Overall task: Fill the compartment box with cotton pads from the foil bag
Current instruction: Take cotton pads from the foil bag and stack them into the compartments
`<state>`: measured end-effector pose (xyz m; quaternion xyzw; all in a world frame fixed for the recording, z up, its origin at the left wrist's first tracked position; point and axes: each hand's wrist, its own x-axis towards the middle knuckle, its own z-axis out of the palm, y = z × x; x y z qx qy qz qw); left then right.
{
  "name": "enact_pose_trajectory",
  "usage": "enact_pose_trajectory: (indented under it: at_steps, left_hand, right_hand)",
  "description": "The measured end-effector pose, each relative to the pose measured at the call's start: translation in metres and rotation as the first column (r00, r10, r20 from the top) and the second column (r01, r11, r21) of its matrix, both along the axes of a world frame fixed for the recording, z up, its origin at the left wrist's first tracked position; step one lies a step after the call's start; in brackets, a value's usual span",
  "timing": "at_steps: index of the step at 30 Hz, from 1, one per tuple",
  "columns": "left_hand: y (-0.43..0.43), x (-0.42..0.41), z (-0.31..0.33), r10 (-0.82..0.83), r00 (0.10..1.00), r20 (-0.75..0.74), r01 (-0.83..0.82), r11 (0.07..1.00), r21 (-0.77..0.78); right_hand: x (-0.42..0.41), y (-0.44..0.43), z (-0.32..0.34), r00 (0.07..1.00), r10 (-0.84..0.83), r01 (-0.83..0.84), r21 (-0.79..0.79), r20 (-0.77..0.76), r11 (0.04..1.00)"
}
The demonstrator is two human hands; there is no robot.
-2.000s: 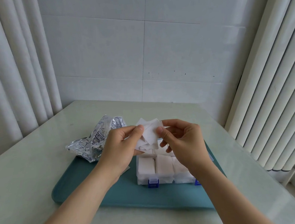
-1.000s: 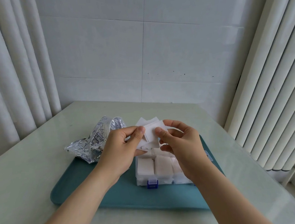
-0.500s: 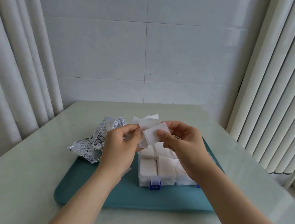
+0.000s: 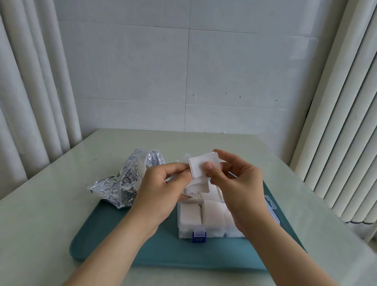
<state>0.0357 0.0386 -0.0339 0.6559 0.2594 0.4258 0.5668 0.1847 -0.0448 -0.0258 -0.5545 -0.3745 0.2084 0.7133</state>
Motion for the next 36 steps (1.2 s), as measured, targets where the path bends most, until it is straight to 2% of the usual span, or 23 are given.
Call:
enact_pose_trajectory:
  at_steps: [6, 11, 13, 15, 17, 19, 22, 26, 31, 34, 36]
  left_hand:
    - [0.005, -0.001, -0.003, 0.004, 0.999, -0.041, -0.001, 0.998, 0.067]
    - [0.01, -0.003, -0.004, 0.183, 0.983, -0.014, -0.181, 0.977, 0.109]
    - [0.013, -0.003, -0.007, 0.266, 0.963, -0.032, -0.257, 0.952, 0.168]
    - [0.015, -0.002, -0.01, 0.315, 0.948, -0.052, -0.297, 0.929, 0.223]
    - [0.016, -0.002, -0.011, 0.332, 0.94, -0.073, -0.306, 0.92, 0.246]
    - [0.014, -0.002, -0.01, 0.339, 0.935, -0.102, -0.305, 0.918, 0.255]
    - [0.011, -0.003, -0.008, 0.354, 0.925, -0.139, -0.316, 0.918, 0.239]
    - [0.009, -0.003, -0.007, 0.309, 0.935, -0.174, -0.289, 0.948, 0.131]
    - [0.007, -0.005, -0.006, 0.29, 0.931, -0.223, -0.259, 0.953, 0.159]
    - [0.006, -0.004, -0.006, 0.285, 0.929, -0.237, -0.25, 0.954, 0.167]
    - [0.006, -0.005, -0.006, 0.284, 0.93, -0.233, -0.248, 0.953, 0.172]
  right_hand:
    - [0.004, -0.001, 0.0, 0.998, 0.06, -0.059, -0.034, 0.036, 0.998]
    - [0.014, -0.005, 0.008, 0.985, 0.17, -0.169, -0.022, 0.02, 0.985]
    - [0.017, -0.007, 0.011, 0.966, 0.239, -0.23, -0.091, 0.098, 0.969]
    - [0.016, -0.009, 0.011, 0.921, 0.298, -0.24, -0.238, 0.25, 0.941]
    - [0.012, -0.01, 0.009, 0.852, 0.342, -0.202, -0.355, 0.396, 0.913]
    - [0.008, -0.009, 0.007, 0.801, 0.358, -0.151, -0.417, 0.48, 0.896]
    - [-0.001, -0.006, 0.002, 0.804, 0.33, -0.098, -0.437, 0.494, 0.894]
    - [-0.011, -0.004, -0.001, 0.799, 0.294, -0.025, -0.459, 0.524, 0.888]
    - [-0.017, -0.005, -0.004, 0.773, 0.287, 0.044, -0.499, 0.566, 0.865]
    - [-0.02, -0.007, -0.004, 0.694, 0.268, 0.119, -0.473, 0.668, 0.873]
    - [-0.022, -0.008, -0.004, 0.596, 0.27, 0.178, -0.452, 0.756, 0.874]
